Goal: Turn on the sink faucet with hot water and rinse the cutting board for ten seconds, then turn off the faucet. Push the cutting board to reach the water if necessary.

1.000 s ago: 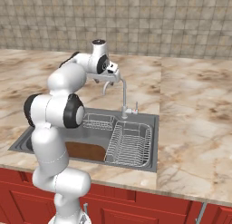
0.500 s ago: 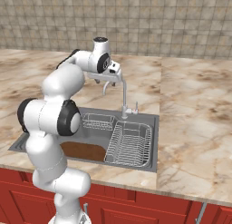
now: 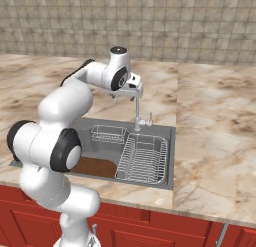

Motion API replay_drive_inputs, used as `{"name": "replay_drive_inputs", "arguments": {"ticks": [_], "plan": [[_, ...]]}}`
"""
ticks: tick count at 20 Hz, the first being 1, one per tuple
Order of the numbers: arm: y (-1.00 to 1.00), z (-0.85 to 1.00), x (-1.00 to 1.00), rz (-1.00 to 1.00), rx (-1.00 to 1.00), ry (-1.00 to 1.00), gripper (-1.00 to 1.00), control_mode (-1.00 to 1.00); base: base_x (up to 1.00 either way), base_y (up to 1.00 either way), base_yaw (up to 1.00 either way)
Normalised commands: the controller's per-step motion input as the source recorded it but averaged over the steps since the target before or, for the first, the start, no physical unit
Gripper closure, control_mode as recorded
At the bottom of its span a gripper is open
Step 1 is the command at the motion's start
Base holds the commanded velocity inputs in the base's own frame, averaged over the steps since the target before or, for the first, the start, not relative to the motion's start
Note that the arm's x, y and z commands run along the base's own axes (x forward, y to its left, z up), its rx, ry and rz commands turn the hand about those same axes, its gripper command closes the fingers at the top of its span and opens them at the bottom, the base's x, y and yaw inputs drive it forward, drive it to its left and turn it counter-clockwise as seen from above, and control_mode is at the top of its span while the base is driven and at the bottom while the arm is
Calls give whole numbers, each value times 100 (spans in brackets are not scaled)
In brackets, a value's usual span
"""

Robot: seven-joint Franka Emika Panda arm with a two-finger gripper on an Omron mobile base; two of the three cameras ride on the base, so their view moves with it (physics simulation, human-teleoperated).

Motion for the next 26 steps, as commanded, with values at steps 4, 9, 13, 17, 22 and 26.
{"name": "replay_drive_inputs", "arguments": {"ticks": [4, 9, 13, 17, 22, 26], "plan": [[-53, -12, -15, 11, 0, -16, -100, -100, 0, 0, 0], [-53, -21, 0, 14, 0, -19, -100, -100, 0, 0, 0], [-48, -20, 0, 13, 0, -18, -100, -100, 0, 0, 0], [-44, -19, 1, 11, 0, -15, -100, -100, 0, 0, 0], [-28, -38, 12, 8, 0, -15, -100, -100, 0, 0, 0], [-34, -43, 0, 9, 0, -18, -100, -100, 0, 0, 0]]}}
